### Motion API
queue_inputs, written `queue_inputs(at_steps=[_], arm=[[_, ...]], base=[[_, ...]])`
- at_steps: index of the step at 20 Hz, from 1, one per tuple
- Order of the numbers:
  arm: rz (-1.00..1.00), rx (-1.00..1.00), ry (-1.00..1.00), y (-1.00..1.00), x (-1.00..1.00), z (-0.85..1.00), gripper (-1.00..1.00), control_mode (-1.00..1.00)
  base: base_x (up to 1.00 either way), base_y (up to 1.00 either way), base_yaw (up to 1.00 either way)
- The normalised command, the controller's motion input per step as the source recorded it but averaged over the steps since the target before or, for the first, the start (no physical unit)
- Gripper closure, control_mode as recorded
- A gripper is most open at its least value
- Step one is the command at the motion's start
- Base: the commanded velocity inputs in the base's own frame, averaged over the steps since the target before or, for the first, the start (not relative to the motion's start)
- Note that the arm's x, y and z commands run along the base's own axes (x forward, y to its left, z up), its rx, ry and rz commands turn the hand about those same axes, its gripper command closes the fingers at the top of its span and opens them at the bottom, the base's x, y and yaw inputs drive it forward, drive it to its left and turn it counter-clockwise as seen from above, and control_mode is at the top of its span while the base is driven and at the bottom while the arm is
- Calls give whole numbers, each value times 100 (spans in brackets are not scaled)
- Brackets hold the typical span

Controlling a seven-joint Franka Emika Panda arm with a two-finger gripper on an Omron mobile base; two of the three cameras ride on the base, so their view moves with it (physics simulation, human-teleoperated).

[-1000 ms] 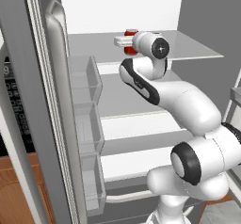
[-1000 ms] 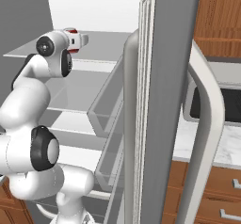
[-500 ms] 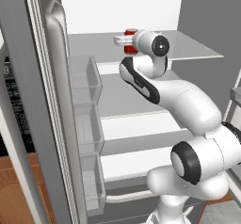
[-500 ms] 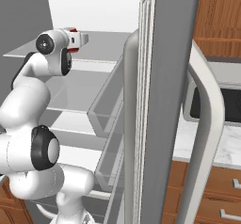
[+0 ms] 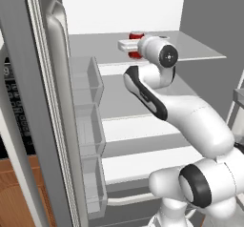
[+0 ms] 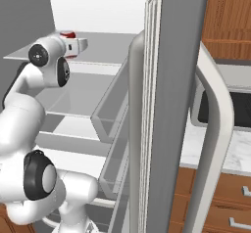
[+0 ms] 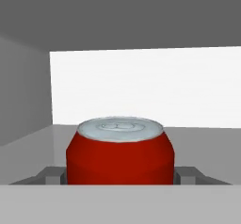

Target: Open the fridge, grab two sodas, and place both sodas inside the bowl with ice on the dining counter.

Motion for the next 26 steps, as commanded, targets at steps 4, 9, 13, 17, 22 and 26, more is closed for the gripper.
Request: queue_inputs(at_steps=[4,9,13,17,22,26], arm=[[0,0,-1,-1,-72,5,100,-100],[-1,0,2,-1,-62,37,100,-100],[-1,0,11,-1,-52,35,100,-100],[-1,0,16,0,-64,7,100,-100],[-1,0,14,-4,-77,0,100,-100],[0,0,8,-17,-86,0,100,-100]], base=[[0,0,0],[0,0,0],[0,0,0],[0,0,0],[0,0,0],[0,0,0]])
